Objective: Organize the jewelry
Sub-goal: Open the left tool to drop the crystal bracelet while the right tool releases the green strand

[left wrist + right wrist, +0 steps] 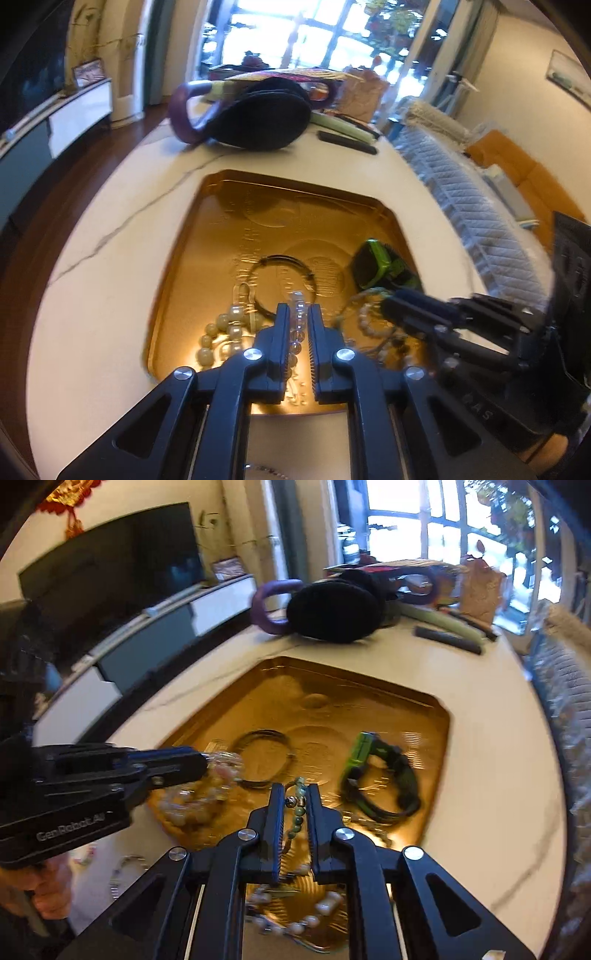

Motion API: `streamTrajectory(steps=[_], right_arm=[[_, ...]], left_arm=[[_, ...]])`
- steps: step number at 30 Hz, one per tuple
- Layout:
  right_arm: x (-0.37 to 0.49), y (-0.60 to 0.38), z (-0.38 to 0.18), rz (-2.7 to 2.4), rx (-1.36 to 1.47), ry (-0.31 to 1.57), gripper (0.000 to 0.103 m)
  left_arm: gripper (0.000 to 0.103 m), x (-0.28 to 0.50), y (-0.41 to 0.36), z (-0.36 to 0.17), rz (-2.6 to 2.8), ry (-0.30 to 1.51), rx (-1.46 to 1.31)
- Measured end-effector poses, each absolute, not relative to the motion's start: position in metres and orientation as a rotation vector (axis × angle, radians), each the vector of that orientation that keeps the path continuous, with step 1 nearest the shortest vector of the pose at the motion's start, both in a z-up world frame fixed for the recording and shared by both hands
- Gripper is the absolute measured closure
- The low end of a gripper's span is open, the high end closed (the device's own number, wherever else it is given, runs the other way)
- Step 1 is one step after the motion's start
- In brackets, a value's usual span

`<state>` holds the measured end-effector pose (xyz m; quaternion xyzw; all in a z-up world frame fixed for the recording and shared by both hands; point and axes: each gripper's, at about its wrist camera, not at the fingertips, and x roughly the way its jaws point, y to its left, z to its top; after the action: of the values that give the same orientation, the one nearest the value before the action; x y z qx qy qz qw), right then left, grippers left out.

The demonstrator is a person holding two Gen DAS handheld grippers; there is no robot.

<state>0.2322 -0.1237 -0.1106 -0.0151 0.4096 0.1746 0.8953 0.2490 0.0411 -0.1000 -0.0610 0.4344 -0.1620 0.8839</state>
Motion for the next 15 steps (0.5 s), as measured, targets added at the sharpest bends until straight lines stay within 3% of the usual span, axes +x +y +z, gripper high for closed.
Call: streamTrajectory(steps=[1,2,4,9,14,15], right_arm=[[0.231,-0.126,-0.111,0.377,-0.01,0.853,0.073],[0.231,-0.129,-0.112,0.384,0.012,0.861,0.051],[0.227,-0.135,-0.112,0.36,0.03,0.852,0.038],[0.218,-0.143,-0.109,0.329,0.031,0.847,0.032],[0.2,-0.143,-0.097,0.35,0.024,0.801,0.006],[0.197,-0.142,-0.095,0.346,0.009,0.793,0.006]], left_arm=[[0.079,0.248,0.043,-0.1,-0.302,0.904,-0.125],[0.063,0.247,0.045,-0.1,-0.286,0.904,-0.13],[0.042,0.245,0.05,-0.099,-0.267,0.894,-0.146],[0.035,0.236,0.056,-0.092,-0.225,0.86,-0.138],[0.023,0.22,0.056,-0.086,-0.212,0.831,-0.121],[0.022,0.216,0.056,-0.085,-0.214,0.827,-0.118]])
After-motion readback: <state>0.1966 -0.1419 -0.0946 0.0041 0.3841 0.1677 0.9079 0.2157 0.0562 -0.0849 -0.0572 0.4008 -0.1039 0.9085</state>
